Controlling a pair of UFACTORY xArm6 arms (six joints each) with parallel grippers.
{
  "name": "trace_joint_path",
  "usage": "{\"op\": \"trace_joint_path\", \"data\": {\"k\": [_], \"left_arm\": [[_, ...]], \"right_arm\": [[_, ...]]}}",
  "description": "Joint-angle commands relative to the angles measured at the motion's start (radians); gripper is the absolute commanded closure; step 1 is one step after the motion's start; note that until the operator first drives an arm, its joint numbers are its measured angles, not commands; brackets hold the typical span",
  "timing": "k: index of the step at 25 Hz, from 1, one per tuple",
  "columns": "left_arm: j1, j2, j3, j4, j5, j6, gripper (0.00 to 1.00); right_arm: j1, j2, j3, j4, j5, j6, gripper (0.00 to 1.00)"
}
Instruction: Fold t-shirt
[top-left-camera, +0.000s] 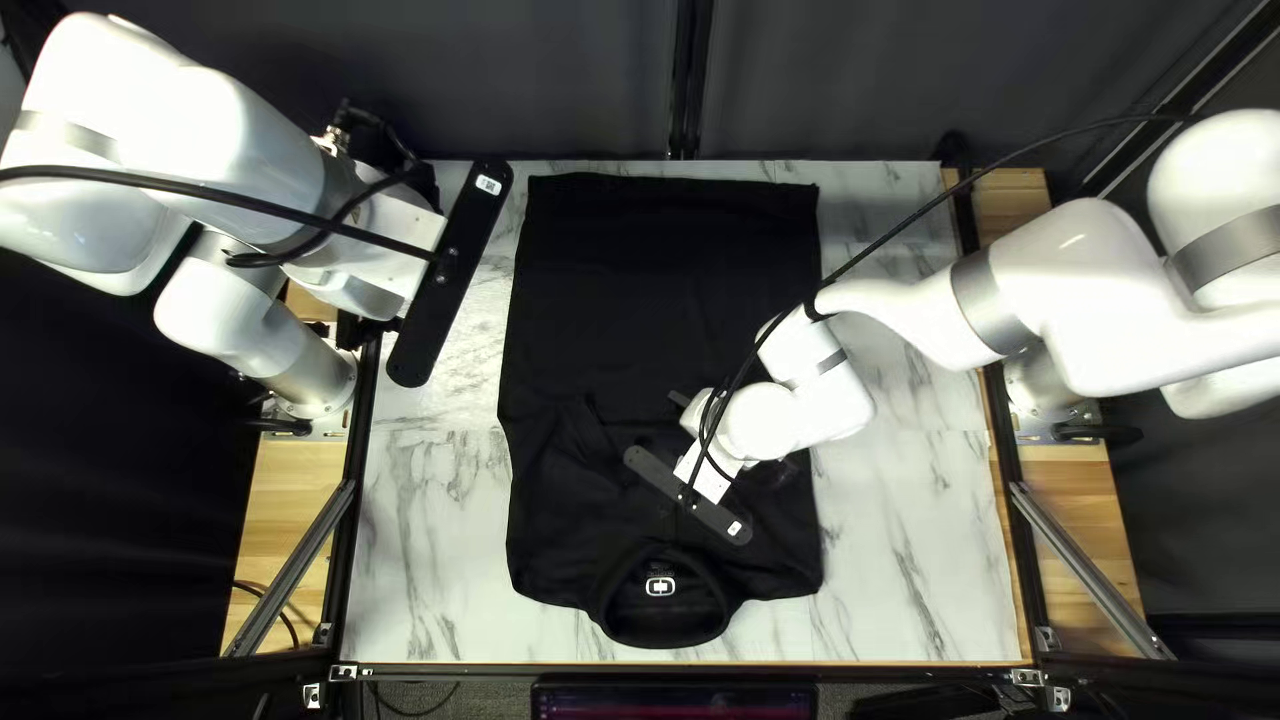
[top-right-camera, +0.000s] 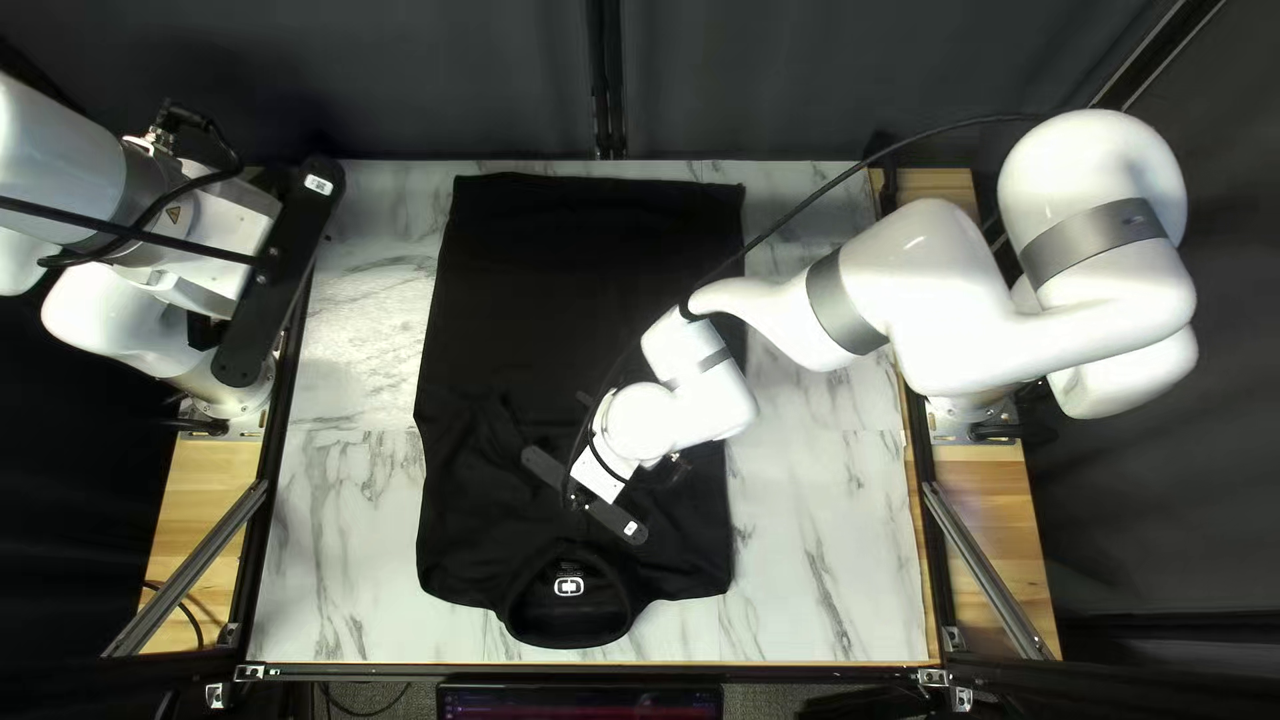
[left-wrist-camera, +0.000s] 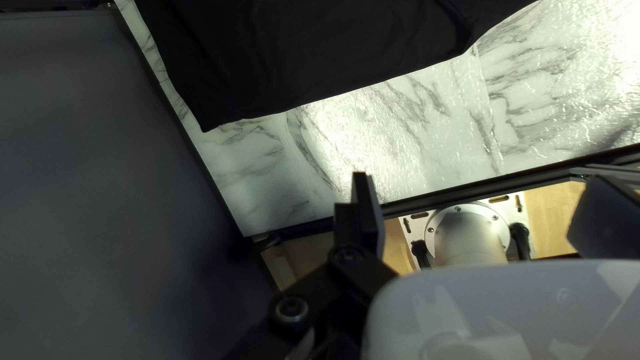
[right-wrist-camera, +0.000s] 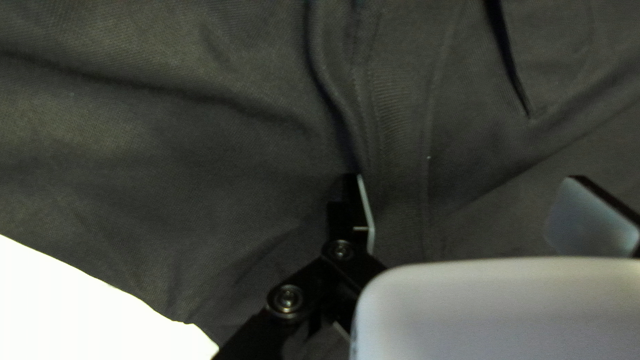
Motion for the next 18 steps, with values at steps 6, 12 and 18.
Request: {"op": "trace_joint_path", "data": {"k": [6,12,18], "left_arm": [[0.000,0.000,0.000,0.000,0.000,0.000,0.00],[0.000,0.000,0.000,0.000,0.000,0.000,0.00],[0.000,0.000,0.000,0.000,0.000,0.000,0.00]], "right_arm": [[-0.013,0.026,-0.029,-0.012,0.001,-0.008,0.00],[-0.028,0.047,-0.033,-0.004,-0.022,-0.027,0.00],[-0.012,0.025,-0.021,-0.008,-0.013,-0.012,0.00]]}}
